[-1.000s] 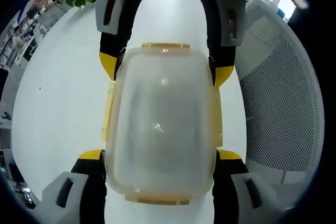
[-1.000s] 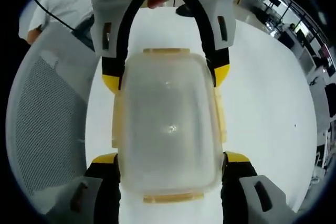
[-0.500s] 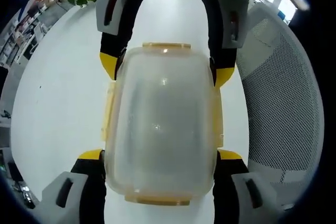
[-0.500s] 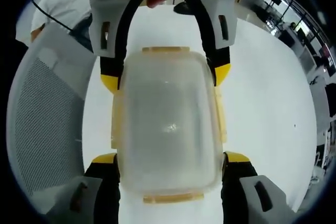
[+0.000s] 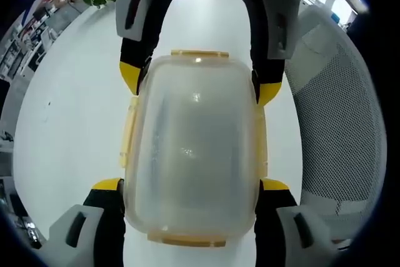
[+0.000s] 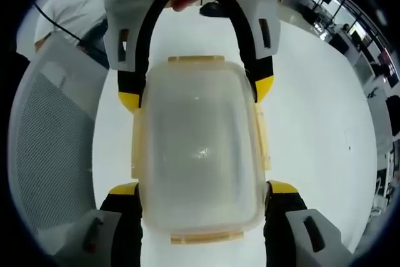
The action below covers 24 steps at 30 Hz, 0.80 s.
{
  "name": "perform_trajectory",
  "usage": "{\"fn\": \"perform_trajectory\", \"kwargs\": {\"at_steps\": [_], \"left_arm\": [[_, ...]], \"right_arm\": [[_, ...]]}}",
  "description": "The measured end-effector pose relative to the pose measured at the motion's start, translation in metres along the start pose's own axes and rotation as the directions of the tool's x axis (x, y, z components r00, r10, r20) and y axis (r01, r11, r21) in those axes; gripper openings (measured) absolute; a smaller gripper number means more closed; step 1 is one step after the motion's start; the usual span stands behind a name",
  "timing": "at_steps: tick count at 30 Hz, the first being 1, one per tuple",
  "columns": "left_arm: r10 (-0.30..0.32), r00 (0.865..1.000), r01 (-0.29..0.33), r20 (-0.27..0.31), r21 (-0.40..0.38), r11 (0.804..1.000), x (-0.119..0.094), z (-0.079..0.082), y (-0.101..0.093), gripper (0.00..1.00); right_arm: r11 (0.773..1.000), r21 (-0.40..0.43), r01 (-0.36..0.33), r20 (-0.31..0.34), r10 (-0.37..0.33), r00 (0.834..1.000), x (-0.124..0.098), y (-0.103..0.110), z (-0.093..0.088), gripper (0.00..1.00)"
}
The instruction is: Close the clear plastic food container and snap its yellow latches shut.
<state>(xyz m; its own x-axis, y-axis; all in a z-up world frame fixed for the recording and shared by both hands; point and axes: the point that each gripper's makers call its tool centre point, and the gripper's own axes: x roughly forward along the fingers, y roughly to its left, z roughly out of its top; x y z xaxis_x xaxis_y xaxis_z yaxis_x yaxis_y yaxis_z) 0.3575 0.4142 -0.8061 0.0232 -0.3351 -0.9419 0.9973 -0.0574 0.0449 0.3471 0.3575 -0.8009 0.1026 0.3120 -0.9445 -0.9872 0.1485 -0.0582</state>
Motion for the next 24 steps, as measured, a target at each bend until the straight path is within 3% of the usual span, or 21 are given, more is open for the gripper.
{"fn": "perform_trajectory", "kwargs": {"at_steps": [24], "left_arm": [[0.000,1.000,0.000,0.015,-0.006,1.000,0.003,0.001,0.033,0.88]], "right_arm": [[1.000,0.011,0.004,-0.011,-0.003,1.000,0.005,-0.032,0.002,0.82]]}}
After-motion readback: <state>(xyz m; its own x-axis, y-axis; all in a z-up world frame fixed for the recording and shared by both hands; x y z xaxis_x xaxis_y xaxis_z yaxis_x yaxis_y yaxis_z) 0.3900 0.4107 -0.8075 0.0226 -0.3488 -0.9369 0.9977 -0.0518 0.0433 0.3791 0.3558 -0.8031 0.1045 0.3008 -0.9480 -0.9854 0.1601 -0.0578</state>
